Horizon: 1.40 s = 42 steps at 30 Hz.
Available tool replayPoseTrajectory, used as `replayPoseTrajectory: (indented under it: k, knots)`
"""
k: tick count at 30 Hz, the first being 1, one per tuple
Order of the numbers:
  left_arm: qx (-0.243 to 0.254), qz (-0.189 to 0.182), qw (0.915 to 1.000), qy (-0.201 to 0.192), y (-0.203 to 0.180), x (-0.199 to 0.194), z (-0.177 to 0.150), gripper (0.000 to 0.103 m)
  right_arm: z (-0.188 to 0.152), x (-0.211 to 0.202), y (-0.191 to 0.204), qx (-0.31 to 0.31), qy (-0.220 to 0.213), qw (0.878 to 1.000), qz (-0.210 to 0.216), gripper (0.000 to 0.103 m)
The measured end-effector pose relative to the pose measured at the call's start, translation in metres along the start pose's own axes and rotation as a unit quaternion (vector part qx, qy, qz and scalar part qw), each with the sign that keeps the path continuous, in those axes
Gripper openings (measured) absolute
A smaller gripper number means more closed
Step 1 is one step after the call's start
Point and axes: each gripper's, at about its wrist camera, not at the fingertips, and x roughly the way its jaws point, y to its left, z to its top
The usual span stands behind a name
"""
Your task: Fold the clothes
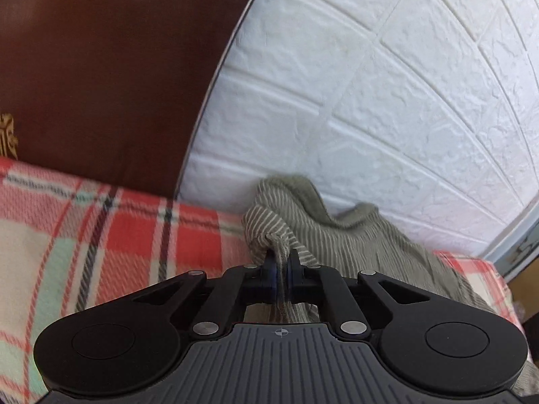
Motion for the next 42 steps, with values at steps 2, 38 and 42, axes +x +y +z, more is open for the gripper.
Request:
replayPoseTrajectory:
  k: [2, 38, 42]
  knots:
    - [0.008, 0.016, 0.9998, -0.001, -0.001, 0.007, 0.003, 0.002, -0.001, 0.000, -0.001, 0.004, 0.000, 1.000, 0.002, 0.060]
    - [-0.001, -0.046, 0.9941, 0.098, -0.056, -0.288, -0.294, 0.018, -0.160, -0.107, -0.003, 0.089, 0.023, 0.991, 0.101, 0.064]
    - [0.000, -0.043, 0.9943, 0.097, -0.058, -0.301, -0.301, 0.005, -0.176, -0.120, -0.008, 0.108, 0.008, 0.987, 0.117, 0.064]
